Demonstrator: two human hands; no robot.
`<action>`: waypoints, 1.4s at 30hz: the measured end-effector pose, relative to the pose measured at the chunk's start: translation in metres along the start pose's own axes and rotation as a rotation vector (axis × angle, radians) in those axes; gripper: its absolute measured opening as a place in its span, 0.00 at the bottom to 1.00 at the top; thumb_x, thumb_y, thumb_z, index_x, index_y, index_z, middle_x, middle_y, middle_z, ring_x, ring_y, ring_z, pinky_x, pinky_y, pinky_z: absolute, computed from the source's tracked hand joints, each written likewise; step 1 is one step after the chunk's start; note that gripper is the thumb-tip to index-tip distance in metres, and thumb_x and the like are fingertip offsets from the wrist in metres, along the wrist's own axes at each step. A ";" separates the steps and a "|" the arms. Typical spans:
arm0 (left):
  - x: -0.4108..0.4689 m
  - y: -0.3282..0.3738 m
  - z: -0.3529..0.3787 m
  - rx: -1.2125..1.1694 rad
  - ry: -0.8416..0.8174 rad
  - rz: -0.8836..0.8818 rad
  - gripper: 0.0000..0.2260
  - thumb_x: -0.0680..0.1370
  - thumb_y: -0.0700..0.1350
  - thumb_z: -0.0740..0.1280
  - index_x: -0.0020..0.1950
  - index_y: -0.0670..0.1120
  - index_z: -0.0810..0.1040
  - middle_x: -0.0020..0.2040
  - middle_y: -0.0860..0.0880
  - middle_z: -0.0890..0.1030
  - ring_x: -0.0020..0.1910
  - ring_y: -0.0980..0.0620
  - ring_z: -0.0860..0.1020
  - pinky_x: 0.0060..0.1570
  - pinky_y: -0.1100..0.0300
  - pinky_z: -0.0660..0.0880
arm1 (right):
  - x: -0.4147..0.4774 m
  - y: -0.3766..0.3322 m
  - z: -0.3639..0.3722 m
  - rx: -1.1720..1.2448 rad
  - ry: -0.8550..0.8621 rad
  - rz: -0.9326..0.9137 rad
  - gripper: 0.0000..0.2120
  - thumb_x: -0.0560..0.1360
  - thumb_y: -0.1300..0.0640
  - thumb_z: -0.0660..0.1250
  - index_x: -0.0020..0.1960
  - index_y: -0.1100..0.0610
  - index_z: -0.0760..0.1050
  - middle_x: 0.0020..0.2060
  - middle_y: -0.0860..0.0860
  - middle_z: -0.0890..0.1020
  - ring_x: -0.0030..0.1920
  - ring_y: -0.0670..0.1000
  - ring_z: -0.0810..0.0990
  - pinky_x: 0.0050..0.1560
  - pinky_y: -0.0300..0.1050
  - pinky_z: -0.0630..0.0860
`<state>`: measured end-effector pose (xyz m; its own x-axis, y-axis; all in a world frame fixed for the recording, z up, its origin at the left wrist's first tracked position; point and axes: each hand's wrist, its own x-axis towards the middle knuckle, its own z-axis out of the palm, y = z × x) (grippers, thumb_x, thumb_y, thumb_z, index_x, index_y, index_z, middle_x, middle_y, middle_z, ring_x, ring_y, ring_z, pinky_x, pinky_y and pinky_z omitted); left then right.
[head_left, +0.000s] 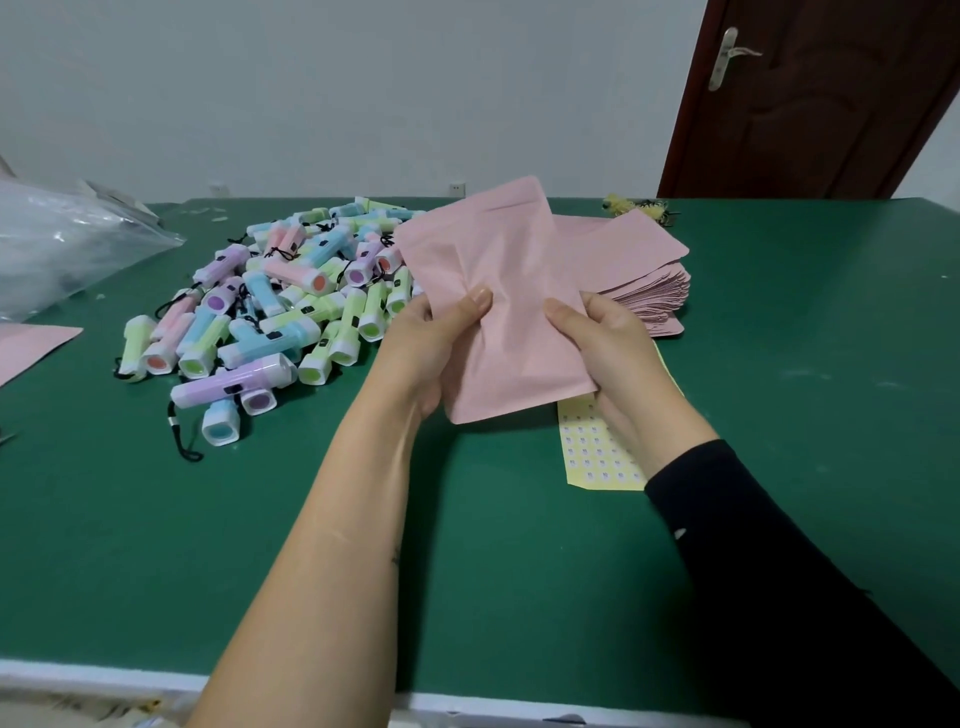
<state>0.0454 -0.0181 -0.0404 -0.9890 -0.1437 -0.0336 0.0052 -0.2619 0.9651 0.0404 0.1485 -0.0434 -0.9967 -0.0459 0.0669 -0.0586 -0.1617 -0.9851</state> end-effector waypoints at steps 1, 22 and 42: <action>0.000 0.000 -0.001 -0.003 -0.004 0.000 0.17 0.75 0.43 0.73 0.62 0.39 0.78 0.53 0.44 0.85 0.49 0.46 0.84 0.50 0.54 0.81 | 0.000 0.000 0.000 -0.005 -0.017 0.000 0.03 0.76 0.57 0.70 0.49 0.53 0.82 0.47 0.49 0.86 0.50 0.51 0.85 0.55 0.49 0.80; 0.006 -0.009 -0.003 0.301 0.016 0.120 0.05 0.74 0.46 0.75 0.47 0.49 0.82 0.42 0.52 0.86 0.41 0.53 0.84 0.45 0.56 0.80 | -0.006 0.006 -0.004 -0.192 -0.274 0.211 0.17 0.66 0.52 0.79 0.54 0.51 0.82 0.46 0.47 0.87 0.47 0.48 0.86 0.49 0.50 0.82; -0.001 0.000 -0.002 0.191 -0.073 -0.228 0.07 0.71 0.46 0.75 0.33 0.48 0.85 0.38 0.48 0.85 0.36 0.49 0.83 0.42 0.59 0.80 | -0.003 0.007 0.000 -0.086 -0.157 0.158 0.09 0.70 0.57 0.76 0.49 0.54 0.82 0.42 0.50 0.87 0.43 0.51 0.86 0.44 0.46 0.82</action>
<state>0.0467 -0.0201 -0.0406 -0.9696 -0.0311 -0.2429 -0.2391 -0.0942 0.9664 0.0434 0.1471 -0.0501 -0.9734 -0.2177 -0.0718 0.0860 -0.0564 -0.9947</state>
